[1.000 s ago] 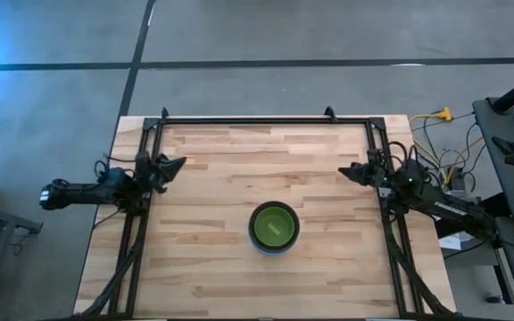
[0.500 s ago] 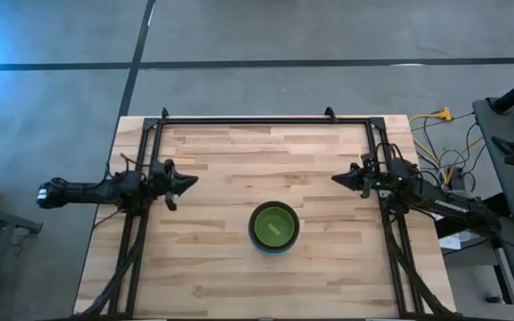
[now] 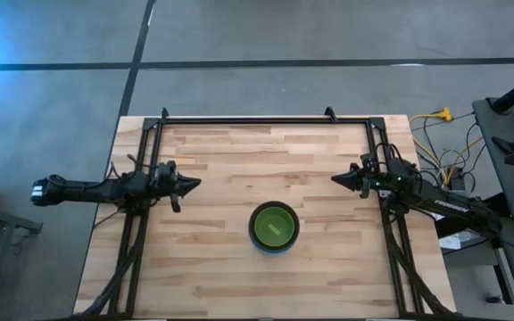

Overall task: Nest bowls inside each other
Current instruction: Return to Home Position

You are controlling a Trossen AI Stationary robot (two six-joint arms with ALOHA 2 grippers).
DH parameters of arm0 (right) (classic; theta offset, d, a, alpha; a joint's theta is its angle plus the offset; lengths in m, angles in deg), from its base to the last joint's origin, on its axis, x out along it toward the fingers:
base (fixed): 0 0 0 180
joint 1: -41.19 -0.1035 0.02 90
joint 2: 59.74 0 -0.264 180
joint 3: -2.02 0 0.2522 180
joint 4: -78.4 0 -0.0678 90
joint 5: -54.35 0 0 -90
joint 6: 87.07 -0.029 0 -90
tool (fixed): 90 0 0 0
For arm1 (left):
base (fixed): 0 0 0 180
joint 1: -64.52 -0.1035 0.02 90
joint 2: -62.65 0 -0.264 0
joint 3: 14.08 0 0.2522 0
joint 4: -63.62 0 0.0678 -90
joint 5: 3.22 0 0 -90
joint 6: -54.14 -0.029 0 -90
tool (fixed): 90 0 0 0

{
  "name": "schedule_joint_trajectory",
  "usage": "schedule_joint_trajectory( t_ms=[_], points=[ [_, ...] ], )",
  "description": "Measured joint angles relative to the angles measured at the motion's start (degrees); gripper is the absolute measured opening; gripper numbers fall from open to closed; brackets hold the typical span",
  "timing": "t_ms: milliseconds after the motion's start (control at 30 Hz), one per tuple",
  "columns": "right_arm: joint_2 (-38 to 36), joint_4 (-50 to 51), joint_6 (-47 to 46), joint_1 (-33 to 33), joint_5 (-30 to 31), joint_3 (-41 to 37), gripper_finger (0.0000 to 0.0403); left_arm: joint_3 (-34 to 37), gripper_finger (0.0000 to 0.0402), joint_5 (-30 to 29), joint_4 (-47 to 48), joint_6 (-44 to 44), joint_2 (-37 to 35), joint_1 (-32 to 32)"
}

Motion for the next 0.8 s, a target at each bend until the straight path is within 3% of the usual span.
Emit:
schedule_joint_trajectory(
  t_ms=[467, 633, 800],
  points=[
    [0.0, 0.1, 0.9, 0.0, -0.2, 0.0, 0.0009, 0.0, 0.0000, 0.0, -0.8, 0.0, 3.3, 0.0],
    [0.3, 0.7, 28.0, 0.0, -1.7, 0.0, 0.0009, 0.0, 0.0000, 0.1, -0.8, 0.0, 4.2, 0.0],
    [0.3, 0.8, 37.9, 0.0, -0.1, 0.0, 0.0009, 0.0, 0.0000, 0.0, -0.9, 0.0, 4.6, 0.0]
  ],
)
